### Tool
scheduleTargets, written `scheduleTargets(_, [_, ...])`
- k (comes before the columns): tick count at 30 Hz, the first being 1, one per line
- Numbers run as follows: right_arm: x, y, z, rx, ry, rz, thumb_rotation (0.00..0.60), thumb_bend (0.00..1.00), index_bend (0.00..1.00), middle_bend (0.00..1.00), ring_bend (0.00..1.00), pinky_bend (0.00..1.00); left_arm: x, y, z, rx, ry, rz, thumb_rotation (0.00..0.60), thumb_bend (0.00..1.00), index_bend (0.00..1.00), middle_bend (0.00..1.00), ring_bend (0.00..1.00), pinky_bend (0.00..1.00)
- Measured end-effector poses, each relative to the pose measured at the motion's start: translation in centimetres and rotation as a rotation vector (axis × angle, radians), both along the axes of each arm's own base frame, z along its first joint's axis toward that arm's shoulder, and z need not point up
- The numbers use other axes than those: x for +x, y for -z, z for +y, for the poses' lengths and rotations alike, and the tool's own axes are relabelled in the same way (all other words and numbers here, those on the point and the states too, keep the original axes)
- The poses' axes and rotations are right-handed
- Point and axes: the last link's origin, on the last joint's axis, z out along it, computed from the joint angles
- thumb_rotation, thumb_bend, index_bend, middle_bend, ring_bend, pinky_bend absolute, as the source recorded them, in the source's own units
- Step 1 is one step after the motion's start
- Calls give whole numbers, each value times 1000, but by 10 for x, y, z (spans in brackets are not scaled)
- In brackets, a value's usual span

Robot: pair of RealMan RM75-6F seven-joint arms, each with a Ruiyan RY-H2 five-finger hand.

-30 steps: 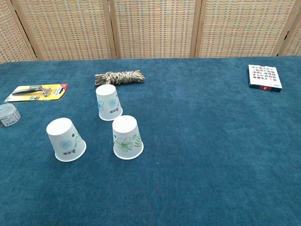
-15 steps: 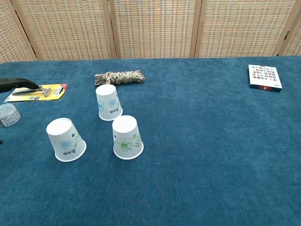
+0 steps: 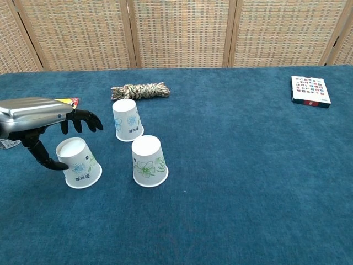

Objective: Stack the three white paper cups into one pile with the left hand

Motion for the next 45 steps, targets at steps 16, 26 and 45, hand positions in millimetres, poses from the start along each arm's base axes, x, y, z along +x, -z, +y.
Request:
scheduleTargets(16, [-1,0,-2,4,3,-4,600,0,0,0,0,0,1,9,3,58,-24,19,600,223,423,440,443,408])
scheduleTargets(26, [-1,1,-2,7,5,-2,600,0,0,0,0,0,3,0,4,80,-35,-9,600,223,430,448,449,410])
scheduleTargets(45, [-2,4,-5,13,12,5,600,0,0,0,0,0,61,-44,7,77,57,-170,600,223,430,448,449,410])
